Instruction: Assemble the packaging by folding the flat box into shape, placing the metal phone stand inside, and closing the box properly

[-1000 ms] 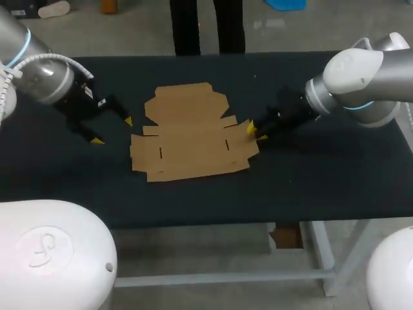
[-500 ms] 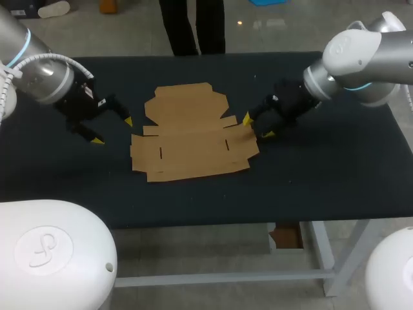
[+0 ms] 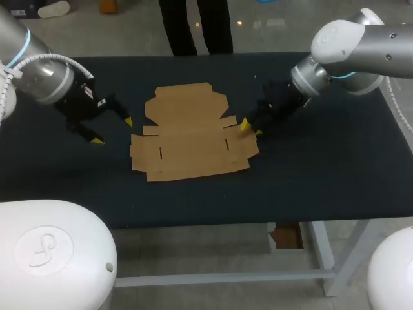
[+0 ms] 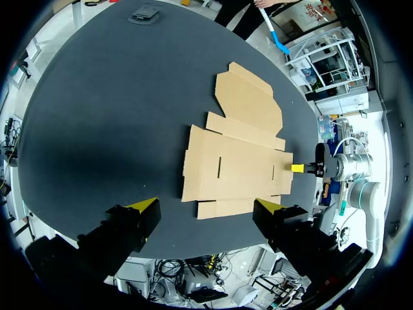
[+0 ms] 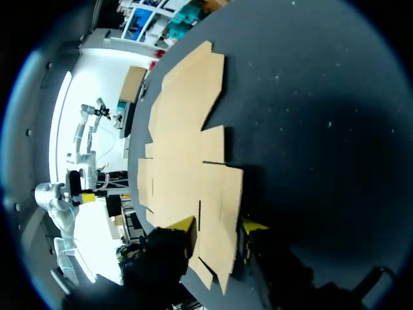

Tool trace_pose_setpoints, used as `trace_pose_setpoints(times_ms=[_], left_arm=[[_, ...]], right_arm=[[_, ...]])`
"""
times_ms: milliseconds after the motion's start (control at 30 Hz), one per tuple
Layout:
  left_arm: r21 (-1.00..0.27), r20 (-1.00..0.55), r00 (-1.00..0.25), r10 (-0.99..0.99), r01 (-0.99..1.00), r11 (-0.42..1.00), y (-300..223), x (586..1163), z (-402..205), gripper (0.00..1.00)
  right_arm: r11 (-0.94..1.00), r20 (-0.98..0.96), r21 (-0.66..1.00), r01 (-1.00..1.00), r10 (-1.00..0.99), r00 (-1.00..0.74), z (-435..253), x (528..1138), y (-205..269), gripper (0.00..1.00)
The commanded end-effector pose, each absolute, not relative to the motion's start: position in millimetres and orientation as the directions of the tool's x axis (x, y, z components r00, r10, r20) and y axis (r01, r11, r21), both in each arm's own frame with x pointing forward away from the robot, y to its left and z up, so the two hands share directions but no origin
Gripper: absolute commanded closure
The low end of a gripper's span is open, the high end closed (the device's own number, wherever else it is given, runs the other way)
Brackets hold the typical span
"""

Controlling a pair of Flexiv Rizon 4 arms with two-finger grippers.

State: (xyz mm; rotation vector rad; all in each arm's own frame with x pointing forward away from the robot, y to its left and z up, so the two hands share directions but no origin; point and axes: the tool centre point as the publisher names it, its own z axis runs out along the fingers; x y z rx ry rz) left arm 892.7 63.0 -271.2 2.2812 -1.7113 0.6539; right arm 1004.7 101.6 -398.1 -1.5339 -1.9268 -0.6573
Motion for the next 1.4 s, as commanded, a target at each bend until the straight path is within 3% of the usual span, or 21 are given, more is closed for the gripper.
trace_pose_setpoints(times_ms=[33,100,133,200,1400], left_arm=[[-0.090,0.465,0.227,-0.856,-0.949,-0.301,62.7,892.6,-270.3,0.00],[-0.090,0.465,0.227,-0.856,-0.949,-0.301,62.7,892.6,-270.3,0.00],[-0.090,0.465,0.227,-0.856,-0.949,-0.301,62.7,892.6,-270.3,0.00],[-0.090,0.465,0.227,-0.856,-0.949,-0.301,62.7,892.6,-270.3,0.00],[-0.090,0.465,0.227,-0.856,-0.949,-0.301,62.7,892.6,-270.3,0.00]], right_arm=[[0.297,0.711,-0.054,0.953,0.682,-0.172,-401.0,1011.2,106.1,0.56],[0.298,0.718,-0.058,0.953,0.676,-0.168,-402.6,1011.4,107.1,0.58],[0.298,0.720,-0.059,0.953,0.674,-0.167,-403.5,1011.2,107.5,0.65],[0.294,0.727,-0.056,0.954,0.667,-0.163,-404.9,1009.8,107.8,1.00],[0.162,0.765,0.034,0.986,0.631,-0.131,-402.6,943.3,85.2,1.00]])
